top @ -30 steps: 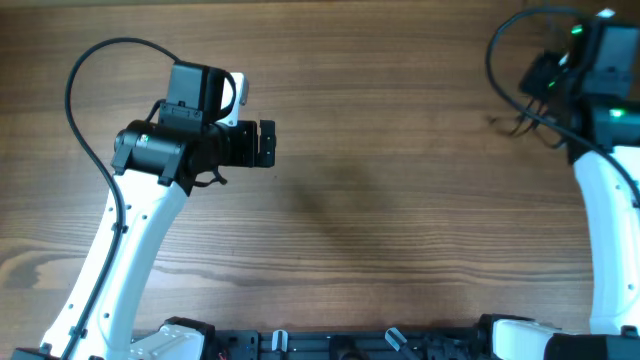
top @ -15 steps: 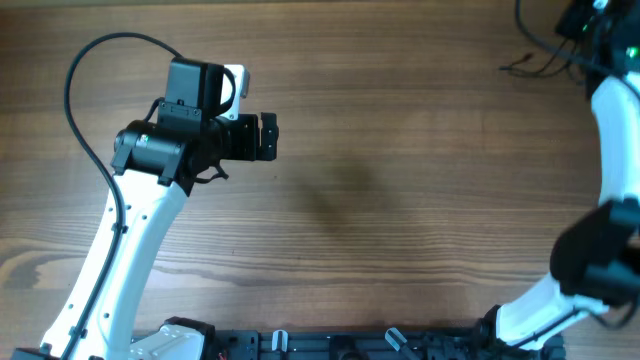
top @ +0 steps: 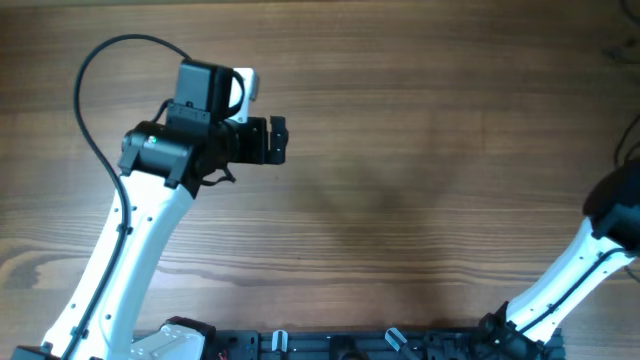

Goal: Untangle cables

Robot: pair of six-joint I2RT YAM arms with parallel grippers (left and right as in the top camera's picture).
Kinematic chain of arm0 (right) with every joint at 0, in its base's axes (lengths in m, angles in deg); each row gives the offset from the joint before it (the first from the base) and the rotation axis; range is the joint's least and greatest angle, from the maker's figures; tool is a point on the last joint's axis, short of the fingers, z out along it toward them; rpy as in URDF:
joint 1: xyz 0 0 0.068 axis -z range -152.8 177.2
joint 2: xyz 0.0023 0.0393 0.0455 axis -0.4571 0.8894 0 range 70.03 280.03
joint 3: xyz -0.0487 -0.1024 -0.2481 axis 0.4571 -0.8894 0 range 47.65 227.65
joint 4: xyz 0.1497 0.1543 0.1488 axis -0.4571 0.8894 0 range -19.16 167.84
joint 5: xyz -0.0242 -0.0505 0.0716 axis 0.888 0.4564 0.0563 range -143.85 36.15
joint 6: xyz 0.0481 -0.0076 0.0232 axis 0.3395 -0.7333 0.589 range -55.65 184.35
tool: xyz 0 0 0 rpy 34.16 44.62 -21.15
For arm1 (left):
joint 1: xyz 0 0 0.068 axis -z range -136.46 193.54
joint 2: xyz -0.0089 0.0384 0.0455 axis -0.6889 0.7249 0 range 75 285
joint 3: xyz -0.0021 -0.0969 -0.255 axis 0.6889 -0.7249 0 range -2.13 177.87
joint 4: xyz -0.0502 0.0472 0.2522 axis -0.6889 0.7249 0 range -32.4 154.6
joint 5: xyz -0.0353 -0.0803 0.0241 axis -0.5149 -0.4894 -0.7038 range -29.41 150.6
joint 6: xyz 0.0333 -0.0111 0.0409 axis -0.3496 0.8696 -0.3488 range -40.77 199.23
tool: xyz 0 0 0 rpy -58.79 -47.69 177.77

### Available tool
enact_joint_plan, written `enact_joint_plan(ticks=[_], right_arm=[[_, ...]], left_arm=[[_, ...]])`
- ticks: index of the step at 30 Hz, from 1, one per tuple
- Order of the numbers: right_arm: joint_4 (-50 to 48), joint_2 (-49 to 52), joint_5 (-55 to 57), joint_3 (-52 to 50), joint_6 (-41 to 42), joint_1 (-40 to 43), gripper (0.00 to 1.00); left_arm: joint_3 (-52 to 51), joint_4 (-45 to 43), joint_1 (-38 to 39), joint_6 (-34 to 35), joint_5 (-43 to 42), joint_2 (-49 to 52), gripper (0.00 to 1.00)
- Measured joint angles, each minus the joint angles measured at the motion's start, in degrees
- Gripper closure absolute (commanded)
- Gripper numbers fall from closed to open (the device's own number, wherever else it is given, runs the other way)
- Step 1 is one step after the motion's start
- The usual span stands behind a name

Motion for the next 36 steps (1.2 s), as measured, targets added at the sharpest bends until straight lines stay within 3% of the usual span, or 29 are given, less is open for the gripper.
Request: enact_joint_plan(ticks=[6, 16, 23, 24, 25, 26, 36], right_arm=[[-0.3, 2.2, -0.1, 0.1, -1.1, 4.9, 0.96], [-0.9, 6.0, -0.7, 0.2, -3.2, 0.5, 0.96], [-0.3, 6.5, 5.8, 0.2, -3.3, -0.6, 0.96], [-0.2, 6.5, 6.4, 0.2, -3.2, -0.5, 0.90], [-0.2, 6.5, 7.0, 0.2, -3.2, -0.5, 0.49], [0.0, 6.5, 7.8, 0.2, -3.4, -0.3, 0.00], [4.6, 6.4, 15.4, 0.9, -2.3, -1.0, 0.00]], left_arm=[[0.0, -0.2, 2.0, 0.0, 0.0, 0.0, 0.00], [0.0, -0.7, 2.1, 0.0, 0.0, 0.0, 0.00], [0.0, -0.7, 2.1, 0.0, 0.0, 0.0, 0.00], [0.0, -0.7, 2.1, 0.0, 0.0, 0.0, 0.00], [0.0, -0.7, 2.1, 0.0, 0.0, 0.0, 0.00], [0.0, -0.7, 2.1, 0.0, 0.0, 0.0, 0.00], [0.0, -1.0, 2.1, -0.2, 0.0, 0.0, 0.00]])
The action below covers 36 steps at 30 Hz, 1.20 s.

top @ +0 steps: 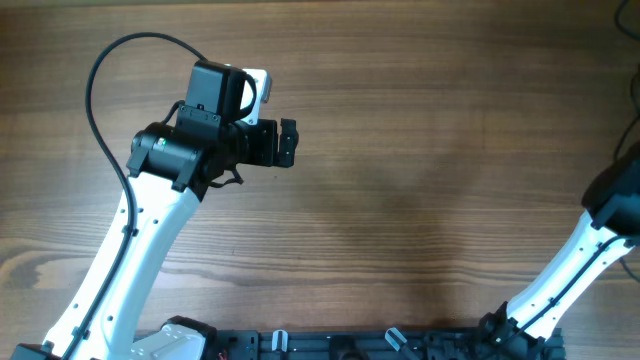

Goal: Untangle cables

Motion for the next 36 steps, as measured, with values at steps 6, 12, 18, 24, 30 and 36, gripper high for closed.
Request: enact_joint_plan(ticks=[6, 12, 18, 24, 30, 36], right_arm=[[6.0, -7.4, 2.6, 0.0, 5.1, -5.1, 0.00], [20.5, -23.0, 11.8, 1.6, 12.5, -8.9, 0.00], [43.5, -26.4, 17.3, 2.2, 25.0, -8.4, 0.00], [60.7, -26.5, 19.4, 2.1, 36.7, -8.4, 0.00], [68.8, -26.8, 17.2, 2.0, 42.5, -8.4, 0.00], [67.9, -29.5, 6.8, 2.0, 36.6, -8.6, 0.00]], left_arm=[[0.0, 0.0, 0.0, -1.6, 0.0, 0.0, 0.00], [0.0, 0.1, 0.0, -4.5, 0.0, 0.0, 0.00], [0.0, -1.0, 0.0, -7.2, 0.0, 0.0, 0.00], [0.0, -4.1, 0.0, -7.7, 0.3, 0.0, 0.00], [0.0, -6.3, -0.3, -7.8, 0.8, 0.0, 0.00], [0.0, -7.8, -3.8, -7.7, 3.1, -0.4, 0.00]])
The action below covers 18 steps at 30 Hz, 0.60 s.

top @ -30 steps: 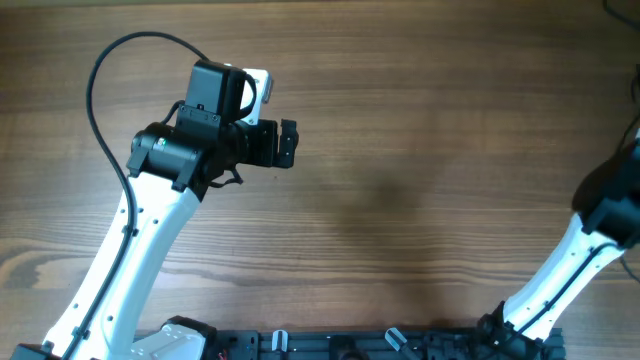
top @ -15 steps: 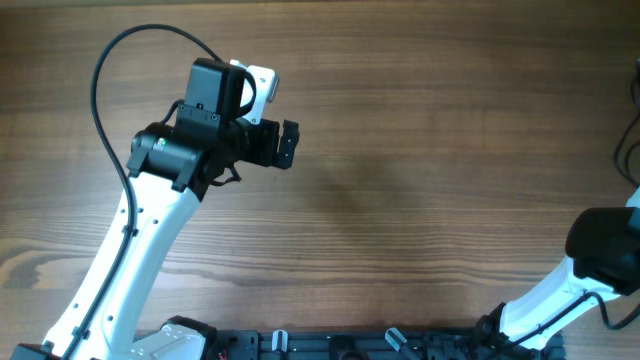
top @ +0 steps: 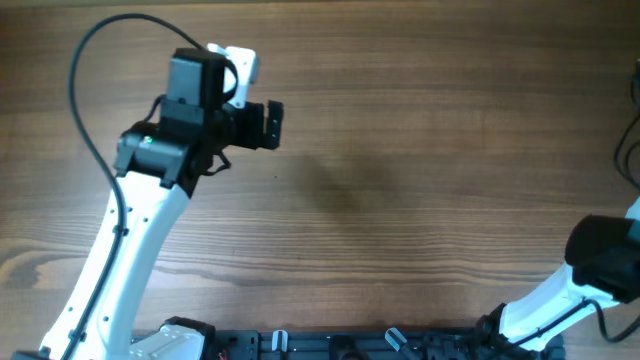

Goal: Untangle cables

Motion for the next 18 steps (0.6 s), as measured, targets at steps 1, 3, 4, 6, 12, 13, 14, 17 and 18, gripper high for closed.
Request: enact_joint_plan(ticks=[1, 3, 4, 6, 12, 13, 14, 17, 18], right_arm=[[-0.6, -1.0, -2.2, 0.0, -2.1, -0.3, 0.00], [-1.6, -2.3, -5.3, 0.0, -4.9, -1.0, 0.00], [-2.2, -3.2, -7.3, 0.0, -6.8, -1.6, 0.00], [-3.5, -5.0, -11.4, 0.0, -10.8, -3.2, 0.00], [-4.5, -8.5, -19.5, 0.0, -20.5, -11.5, 0.00], [-4.8, -8.7, -20.4, 0.0, -21.5, -12.9, 0.00], [-5.4, -8.9, -22.0, 0.0, -23.4, -15.4, 0.00], [-7.2, -9.2, -24.1, 0.0, -26.7, -22.1, 0.00], [-8.0, -9.3, -24.5, 0.0, -27.6, -24.4, 0.00]], left_arm=[[0.0, -0.5, -1.6, 0.0, 0.3, -1.0, 0.00], [0.0, -0.9, -3.6, 0.2, 0.3, -2.7, 0.00], [0.0, -0.9, -4.5, 0.2, 0.4, -3.6, 0.00], [0.0, -0.8, -6.0, 0.2, 0.6, -5.6, 0.00], [0.0, -0.8, -6.7, 0.2, -1.1, -8.3, 0.00], [0.0, -0.8, -6.8, 0.1, -1.5, -8.3, 0.00], [0.0, -0.8, -6.8, 0.0, -2.0, -8.3, 0.00], [0.0, -0.9, -6.8, -0.1, -3.7, -8.3, 0.00], [0.0, -1.2, -6.8, -0.1, -3.9, -8.3, 0.00]])
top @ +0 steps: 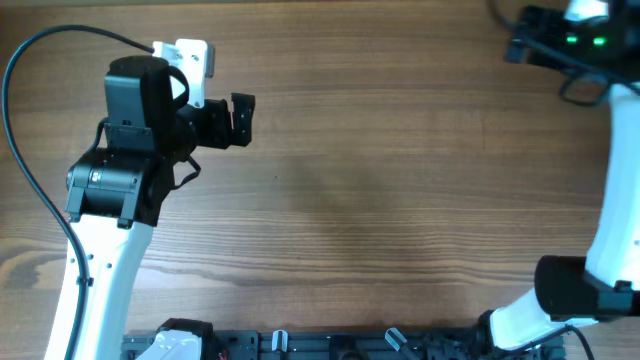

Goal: Untangle cables

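Observation:
No tangled cables show anywhere on the wooden table [400,200] in the overhead view. My left gripper [243,120] hangs over the table's upper left, pointing right, its two black fingers apart with nothing between them. My right arm reaches up along the right edge. Its gripper [520,45] sits at the top right corner pointing left, next to a wrist with green lights [585,40]. Its fingers are too dark and small to read.
A thin black lead [40,60] loops from the left arm out past the left edge. The arms' black base rail [350,345] runs along the bottom edge. The right arm's white link [620,180] stands along the right edge.
The left arm has swung left, its gripper now further left and slightly higher. The right arm has risen from the lower right corner to the top right corner, where its wrist and gripper now show.
At first the left gripper hovered over the upper left of the table, with only the right arm's links showing at the right edge beside dark cable loops. The left gripper shifted slightly right, then back. The right arm dropped lower, and now reaches the top right corner.

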Robot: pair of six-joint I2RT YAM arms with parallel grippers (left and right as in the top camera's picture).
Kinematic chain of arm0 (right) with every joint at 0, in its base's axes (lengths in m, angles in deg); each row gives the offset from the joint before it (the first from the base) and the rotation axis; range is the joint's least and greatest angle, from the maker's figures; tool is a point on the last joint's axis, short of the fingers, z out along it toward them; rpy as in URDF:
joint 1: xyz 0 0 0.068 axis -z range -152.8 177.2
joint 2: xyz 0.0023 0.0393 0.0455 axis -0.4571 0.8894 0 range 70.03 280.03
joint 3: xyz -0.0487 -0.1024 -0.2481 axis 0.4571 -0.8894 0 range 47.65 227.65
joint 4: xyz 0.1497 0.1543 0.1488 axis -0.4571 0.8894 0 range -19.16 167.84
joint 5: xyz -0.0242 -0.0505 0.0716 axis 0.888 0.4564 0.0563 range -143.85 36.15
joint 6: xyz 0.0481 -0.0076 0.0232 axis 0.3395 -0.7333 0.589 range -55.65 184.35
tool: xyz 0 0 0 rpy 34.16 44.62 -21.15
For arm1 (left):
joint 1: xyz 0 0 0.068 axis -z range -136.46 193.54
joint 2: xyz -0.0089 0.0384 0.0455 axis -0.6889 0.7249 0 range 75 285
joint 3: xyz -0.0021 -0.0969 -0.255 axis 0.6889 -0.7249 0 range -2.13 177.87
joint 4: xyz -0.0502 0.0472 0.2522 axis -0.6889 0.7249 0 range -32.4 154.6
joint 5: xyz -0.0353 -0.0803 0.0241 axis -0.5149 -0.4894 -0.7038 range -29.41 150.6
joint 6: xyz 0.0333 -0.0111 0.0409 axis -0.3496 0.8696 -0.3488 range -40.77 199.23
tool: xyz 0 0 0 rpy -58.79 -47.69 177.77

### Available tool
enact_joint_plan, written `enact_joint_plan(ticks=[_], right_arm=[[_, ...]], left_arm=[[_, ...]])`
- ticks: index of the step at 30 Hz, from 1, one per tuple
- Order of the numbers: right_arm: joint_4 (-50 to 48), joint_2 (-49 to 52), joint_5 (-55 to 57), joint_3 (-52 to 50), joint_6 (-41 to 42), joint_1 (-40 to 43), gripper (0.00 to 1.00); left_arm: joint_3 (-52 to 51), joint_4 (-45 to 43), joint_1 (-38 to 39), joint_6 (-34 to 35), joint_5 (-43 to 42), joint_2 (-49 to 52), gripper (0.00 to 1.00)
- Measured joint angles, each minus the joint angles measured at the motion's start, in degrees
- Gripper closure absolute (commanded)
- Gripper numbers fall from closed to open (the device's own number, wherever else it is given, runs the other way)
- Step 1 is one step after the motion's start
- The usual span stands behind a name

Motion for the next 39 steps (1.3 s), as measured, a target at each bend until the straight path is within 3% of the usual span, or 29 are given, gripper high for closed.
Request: enact_joint_plan(ticks=[6, 14, 18, 28, 32, 39], right_arm=[[-7.5, -0.2, -0.6, 0.0, -1.7, -11.7, 0.00], [-17.7, -0.5, 2.6, -1.1, -1.3, -15.6, 0.00], [-23.4, -1.0, 5.2, -5.8, -0.7, -16.0, 0.00], [-40.4, -1.1, 8.0, -33.0, 4.3, -16.0, 0.00], [-43.6, -1.1, 8.1, -38.2, 4.7, -16.0, 0.00], [-49.7, -1.1, 8.5, -43.5, 4.6, -16.0, 0.00]], left_arm=[[0.0, -9.0, 0.0, 0.0, -0.8, 0.0, 0.00], [0.0, -15.8, -0.3, 0.0, 0.1, 2.2, 0.00], [0.0, -16.5, -0.3, 0.0, 0.2, 7.3, 0.00], [0.0, -19.0, -0.3, -0.2, 0.3, 12.6, 0.00], [0.0, -18.9, 0.4, -1.9, 0.5, 15.6, 0.00], [0.0, -18.6, 6.5, -3.8, 10.4, 24.7, 0.00]])
